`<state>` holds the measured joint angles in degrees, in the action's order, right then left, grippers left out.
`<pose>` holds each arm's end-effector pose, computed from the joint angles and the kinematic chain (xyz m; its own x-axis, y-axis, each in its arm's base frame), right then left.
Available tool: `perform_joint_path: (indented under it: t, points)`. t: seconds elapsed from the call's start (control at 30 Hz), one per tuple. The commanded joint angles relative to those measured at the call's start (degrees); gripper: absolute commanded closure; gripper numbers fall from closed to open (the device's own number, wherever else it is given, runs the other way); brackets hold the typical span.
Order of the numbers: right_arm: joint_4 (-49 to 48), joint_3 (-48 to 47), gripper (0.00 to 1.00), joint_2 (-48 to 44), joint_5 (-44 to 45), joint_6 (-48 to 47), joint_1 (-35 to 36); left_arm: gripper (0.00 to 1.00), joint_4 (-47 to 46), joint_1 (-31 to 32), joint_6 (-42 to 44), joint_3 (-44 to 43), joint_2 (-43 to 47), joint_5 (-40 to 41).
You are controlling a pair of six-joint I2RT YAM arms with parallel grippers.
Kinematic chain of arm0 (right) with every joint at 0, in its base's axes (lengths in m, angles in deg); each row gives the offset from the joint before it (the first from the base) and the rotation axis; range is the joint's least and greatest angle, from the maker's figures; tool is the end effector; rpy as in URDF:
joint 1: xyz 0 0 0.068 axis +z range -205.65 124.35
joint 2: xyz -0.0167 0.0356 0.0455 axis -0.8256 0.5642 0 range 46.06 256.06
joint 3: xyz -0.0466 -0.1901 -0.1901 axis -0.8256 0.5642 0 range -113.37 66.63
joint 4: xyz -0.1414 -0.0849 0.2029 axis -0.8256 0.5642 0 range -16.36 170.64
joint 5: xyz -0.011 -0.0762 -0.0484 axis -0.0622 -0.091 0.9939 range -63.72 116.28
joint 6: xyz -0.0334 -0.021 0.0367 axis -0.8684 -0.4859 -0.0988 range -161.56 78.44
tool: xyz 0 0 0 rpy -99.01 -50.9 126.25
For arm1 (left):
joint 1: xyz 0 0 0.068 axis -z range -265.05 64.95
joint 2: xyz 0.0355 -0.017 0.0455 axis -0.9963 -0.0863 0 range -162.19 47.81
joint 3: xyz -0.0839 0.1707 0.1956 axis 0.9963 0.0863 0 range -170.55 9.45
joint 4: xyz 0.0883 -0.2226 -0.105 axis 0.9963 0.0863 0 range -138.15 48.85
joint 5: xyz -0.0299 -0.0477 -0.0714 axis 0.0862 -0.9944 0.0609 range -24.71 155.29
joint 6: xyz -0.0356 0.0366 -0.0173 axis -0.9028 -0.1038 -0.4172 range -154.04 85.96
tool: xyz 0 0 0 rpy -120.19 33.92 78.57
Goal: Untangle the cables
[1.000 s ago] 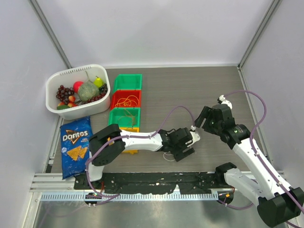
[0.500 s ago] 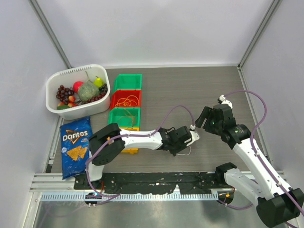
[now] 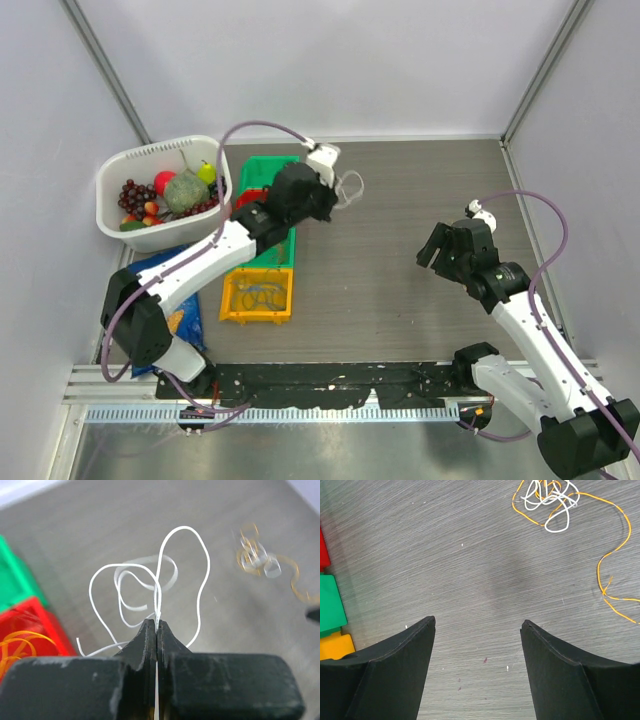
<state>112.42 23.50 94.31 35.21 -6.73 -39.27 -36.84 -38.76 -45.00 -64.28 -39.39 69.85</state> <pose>0.1668 0.0433 0.2727 -0.6439 0.3988 -0.6529 0.2394 0.9156 0.3232 0.2499 -0.2574 0.3326 -0.4119 0.1566 -0.8977 0.6034 0.7851 -0.1399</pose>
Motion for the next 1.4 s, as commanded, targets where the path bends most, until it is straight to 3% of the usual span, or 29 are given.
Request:
perform_joint_path:
  t: [0.0, 0.27, 0.4, 0.5, 0.67, 0.8, 0.9, 0.97, 1.03, 1.1, 1.17, 1.27, 1.37]
  points:
    - [-2.8, -1.3, 0.26, 0.9, 0.7, 0.8, -0.2, 1.0, -5.2, -7.0, -3.9, -6.0, -1.8, 4.0]
    - [-3.4, -3.2, 0.26, 4.8, 0.7, -0.4, -0.4, 1.0, -5.5, -19.3, -3.6, -16.9, -12.9, 4.5]
    - [-3.7, -3.4, 0.26, 6.2, 0.5, -0.3, -0.6, 1.0, 0.3, -22.7, -3.7, -23.5, -19.8, 7.0]
    - [-3.9, -3.6, 0.26, 6.9, 1.0, -0.4, -0.7, 1.0, 6.9, -23.9, -5.5, -28.6, -24.7, 11.3]
    - [-5.3, -3.7, 0.26, 8.9, 1.2, -0.6, -0.9, 1.0, 12.6, -24.2, -7.2, -32.3, -29.3, 11.3]
    - [-6.1, -4.4, 0.26, 11.1, 0.9, -0.6, -1.0, 1.0, 11.9, -24.3, -8.6, -31.0, -30.4, 12.8]
    - [-6.6, -4.9, 0.26, 12.7, 3.0, -0.6, -1.3, 1.0, 14.0, -24.2, -7.7, -34.7, -34.0, 14.2]
    - [-6.6, -5.1, 0.26, 14.8, 4.2, -0.4, -3.1, 1.0, 16.4, -24.3, -7.6, -37.7, -36.9, 14.9]
    - [-7.2, -5.0, 0.27, 17.4, 1.2, -0.2, -11.6, 1.0, 18.7, -24.2, -7.6, -40.1, -38.7, 15.7]
    - [-9.5, -4.7, 0.27, 19.6, -0.3, 0.2, -15.6, 0.99, 19.3, -24.3, -7.7, -40.3, -38.8, 15.7]
    - [-10.8, -5.6, 0.26, 22.7, -1.2, 0.3, -19.8, 0.86, 19.6, -24.4, -8.4, -39.7, -38.1, 16.1]
    - [-12.2, -6.8, 0.26, 27.5, 0.5, 0.5, -21.9, 0.51, 19.8, -24.4, -9.2, -39.1, -36.6, 16.3]
    - [-16.1, -6.3, 0.25, 29.7, 1.8, 0.6, -23.6, 0.31, 20.6, -24.3, -9.7, -39.3, -33.4, 16.2]
